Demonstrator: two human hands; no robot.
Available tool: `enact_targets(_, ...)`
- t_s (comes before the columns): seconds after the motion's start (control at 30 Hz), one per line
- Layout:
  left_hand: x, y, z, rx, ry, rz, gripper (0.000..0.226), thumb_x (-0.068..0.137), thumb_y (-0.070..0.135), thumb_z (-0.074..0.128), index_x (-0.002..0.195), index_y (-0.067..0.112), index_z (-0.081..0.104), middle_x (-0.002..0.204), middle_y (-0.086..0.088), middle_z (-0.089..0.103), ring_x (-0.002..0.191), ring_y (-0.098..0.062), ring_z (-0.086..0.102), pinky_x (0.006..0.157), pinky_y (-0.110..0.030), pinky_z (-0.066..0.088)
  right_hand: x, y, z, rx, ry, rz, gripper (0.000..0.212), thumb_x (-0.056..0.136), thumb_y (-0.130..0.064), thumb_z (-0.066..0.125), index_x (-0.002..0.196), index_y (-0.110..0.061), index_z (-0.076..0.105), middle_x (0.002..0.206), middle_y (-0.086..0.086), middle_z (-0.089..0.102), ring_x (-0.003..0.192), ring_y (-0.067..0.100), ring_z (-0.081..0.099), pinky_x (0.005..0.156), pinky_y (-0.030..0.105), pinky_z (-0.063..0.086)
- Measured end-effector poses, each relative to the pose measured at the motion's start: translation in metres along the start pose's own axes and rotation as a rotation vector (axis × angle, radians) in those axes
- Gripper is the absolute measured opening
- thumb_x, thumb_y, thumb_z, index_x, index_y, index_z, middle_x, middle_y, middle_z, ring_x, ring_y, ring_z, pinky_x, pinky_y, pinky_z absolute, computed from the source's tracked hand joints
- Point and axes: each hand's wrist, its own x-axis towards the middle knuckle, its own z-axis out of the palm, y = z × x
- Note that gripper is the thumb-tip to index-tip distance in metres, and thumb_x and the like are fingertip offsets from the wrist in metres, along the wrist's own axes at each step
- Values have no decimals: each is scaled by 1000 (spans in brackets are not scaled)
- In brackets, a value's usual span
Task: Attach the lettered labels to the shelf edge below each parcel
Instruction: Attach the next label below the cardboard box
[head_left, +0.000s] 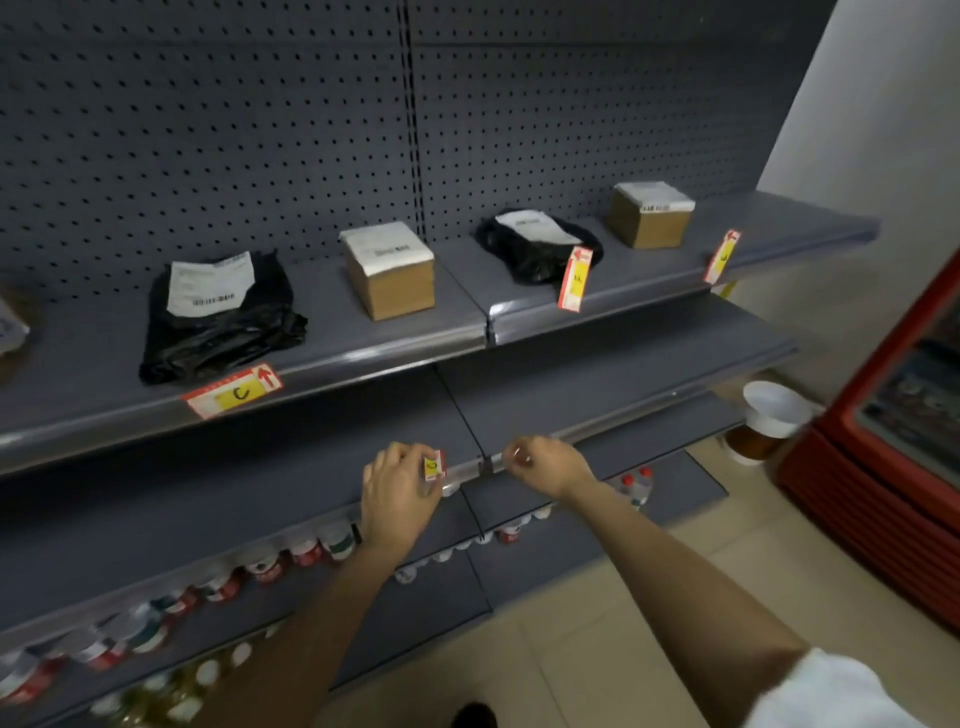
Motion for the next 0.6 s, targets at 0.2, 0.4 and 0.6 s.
enact_targets(0.2, 13, -39, 32, -17, -55, -67, 27, 76, 23, 70, 102, 23, 61, 105, -5, 58, 102, -26, 51, 85, -36, 35, 42, -6, 71, 122, -75, 124, 24, 89, -32, 46, 95, -18, 64, 107, 13, 68, 102, 32, 61, 83, 36, 50)
enact_targets(0.4, 32, -80, 74, -44, -14, -107, 26, 74, 20, 71, 98, 20, 62, 98, -6, 59, 94, -26, 53, 80, -38, 39, 97, -7, 120, 129, -59, 147, 36, 87, -51, 51, 98, -19, 64, 98, 10, 70, 89, 31, 65, 73, 36, 55)
enact_targets(0.6, 43, -95, 88, -44, -3, -121, 28, 71, 17, 70, 97, 20, 61, 97, -7, 58, 94, -26, 53, 83, -41, 42, 127, -14, 148, 130, -73, 170, 42, 81, -59, 57, 98, -22, 67, 97, 6, 71, 94, 26, 65, 70, 29, 44)
